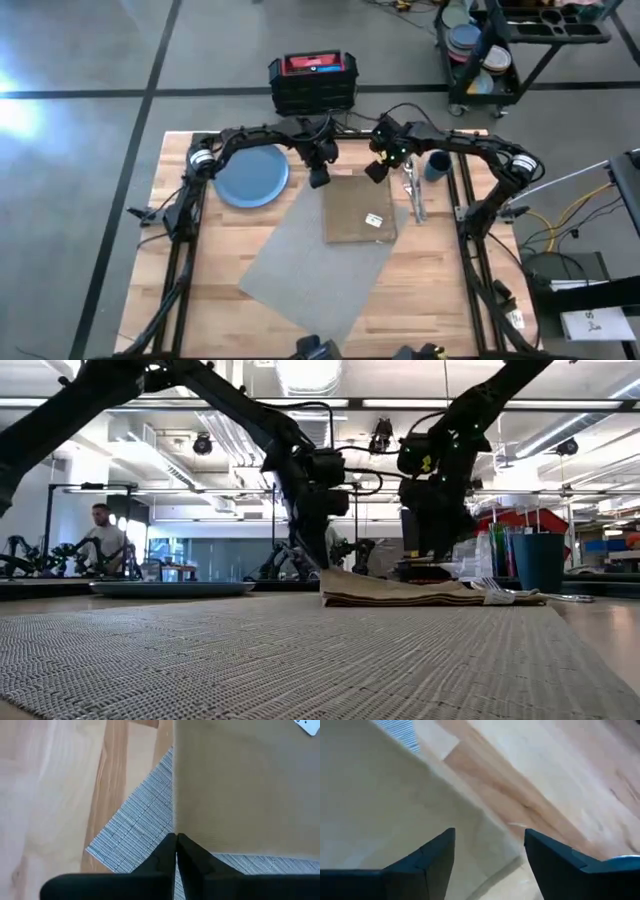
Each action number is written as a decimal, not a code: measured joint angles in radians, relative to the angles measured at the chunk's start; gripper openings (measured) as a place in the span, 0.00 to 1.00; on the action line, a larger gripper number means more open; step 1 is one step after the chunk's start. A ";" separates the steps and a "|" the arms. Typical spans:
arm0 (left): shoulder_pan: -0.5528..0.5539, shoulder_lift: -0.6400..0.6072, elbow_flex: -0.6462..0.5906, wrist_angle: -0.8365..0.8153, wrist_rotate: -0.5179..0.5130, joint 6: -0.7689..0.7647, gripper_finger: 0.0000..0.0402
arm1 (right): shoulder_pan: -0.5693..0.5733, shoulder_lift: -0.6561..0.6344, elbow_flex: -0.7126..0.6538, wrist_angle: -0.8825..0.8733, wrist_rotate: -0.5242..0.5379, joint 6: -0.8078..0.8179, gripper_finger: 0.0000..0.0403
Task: Set table place
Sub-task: Fold the brown table napkin
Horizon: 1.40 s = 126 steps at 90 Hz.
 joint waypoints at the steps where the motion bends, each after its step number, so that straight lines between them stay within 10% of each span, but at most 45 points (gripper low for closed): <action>1: 0.000 0.000 0.000 0.001 0.000 0.002 0.00 | -0.003 0.000 0.000 0.001 -0.001 -0.002 0.56; 126: 0.019 -0.014 0.002 0.019 0.018 0.029 0.00 | -0.063 0.095 -0.047 0.080 -0.082 -0.043 0.51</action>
